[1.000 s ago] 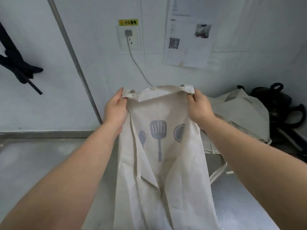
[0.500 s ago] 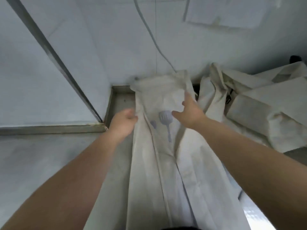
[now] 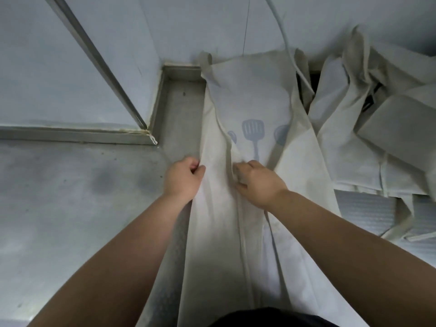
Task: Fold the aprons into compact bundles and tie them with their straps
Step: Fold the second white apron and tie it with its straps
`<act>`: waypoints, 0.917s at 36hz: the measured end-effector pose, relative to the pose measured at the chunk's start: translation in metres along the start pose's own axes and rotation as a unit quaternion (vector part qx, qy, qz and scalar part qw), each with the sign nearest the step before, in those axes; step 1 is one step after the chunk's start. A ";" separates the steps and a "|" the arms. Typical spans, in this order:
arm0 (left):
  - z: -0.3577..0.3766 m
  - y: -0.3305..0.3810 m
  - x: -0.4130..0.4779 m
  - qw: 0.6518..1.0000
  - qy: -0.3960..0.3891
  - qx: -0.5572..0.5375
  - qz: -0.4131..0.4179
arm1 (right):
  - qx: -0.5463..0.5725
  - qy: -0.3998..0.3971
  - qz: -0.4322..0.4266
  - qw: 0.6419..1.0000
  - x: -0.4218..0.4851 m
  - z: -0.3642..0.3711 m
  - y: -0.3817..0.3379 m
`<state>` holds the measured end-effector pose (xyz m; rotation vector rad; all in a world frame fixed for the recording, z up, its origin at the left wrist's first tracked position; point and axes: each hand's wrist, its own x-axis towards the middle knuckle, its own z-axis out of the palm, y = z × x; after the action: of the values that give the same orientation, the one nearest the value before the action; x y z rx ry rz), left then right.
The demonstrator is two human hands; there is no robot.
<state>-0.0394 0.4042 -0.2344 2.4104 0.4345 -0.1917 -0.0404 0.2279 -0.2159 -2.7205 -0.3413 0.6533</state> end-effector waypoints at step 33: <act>-0.007 -0.050 -0.097 0.981 0.036 0.105 0.156 | 0.212 0.146 0.049 0.965 -0.069 0.019 0.009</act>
<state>-0.1479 0.4190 -0.2348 2.6612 0.0655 -0.0112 -0.1078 0.2038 -0.2080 -2.3803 0.0088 0.2970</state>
